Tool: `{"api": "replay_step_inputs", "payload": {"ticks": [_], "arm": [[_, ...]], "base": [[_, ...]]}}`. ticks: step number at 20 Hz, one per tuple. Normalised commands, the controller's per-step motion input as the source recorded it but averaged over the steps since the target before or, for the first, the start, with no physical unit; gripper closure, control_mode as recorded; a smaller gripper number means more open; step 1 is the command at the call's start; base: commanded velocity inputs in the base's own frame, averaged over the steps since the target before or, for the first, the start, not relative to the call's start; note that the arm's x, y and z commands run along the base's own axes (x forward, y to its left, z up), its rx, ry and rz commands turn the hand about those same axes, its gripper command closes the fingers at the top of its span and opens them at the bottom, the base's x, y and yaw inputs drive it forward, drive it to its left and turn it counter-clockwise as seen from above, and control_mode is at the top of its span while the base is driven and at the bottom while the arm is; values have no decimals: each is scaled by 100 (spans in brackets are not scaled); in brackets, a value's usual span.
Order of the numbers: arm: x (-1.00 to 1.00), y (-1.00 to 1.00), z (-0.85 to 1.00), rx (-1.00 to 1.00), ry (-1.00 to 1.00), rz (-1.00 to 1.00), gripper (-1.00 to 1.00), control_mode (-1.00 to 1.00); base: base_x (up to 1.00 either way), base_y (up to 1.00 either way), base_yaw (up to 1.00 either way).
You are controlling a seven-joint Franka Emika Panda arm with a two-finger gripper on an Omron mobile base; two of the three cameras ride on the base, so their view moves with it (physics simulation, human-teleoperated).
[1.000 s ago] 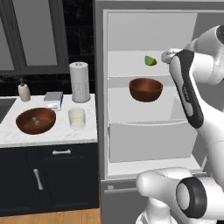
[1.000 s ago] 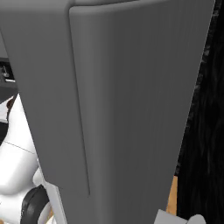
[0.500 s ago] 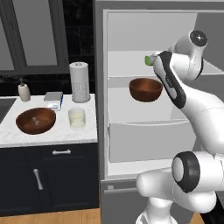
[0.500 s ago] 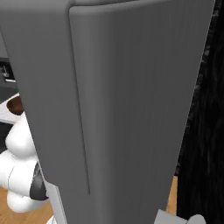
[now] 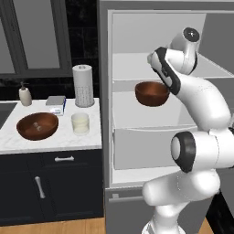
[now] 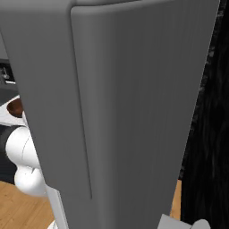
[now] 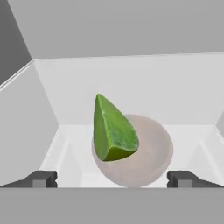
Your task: Grab a lemon wedge from the fridge and one ice cube from the ice bowl, and put them in the glass of lemonade.
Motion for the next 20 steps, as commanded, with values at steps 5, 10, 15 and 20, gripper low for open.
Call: {"api": "replay_step_inputs", "payload": {"ticks": [5, 10, 15, 20], "arm": [[53, 0, -23, 0, 2, 0, -100, -100], [62, 0, -25, 0, 5, 1, -100, -100], [45, 0, -16, 0, 5, 3, -100, -100], [0, 0, -24, -2, 2, 7, -100, -100]], "base": [[0, 0, 0], [0, 0, 0], [0, 0, 0], [0, 0, 0]]}}
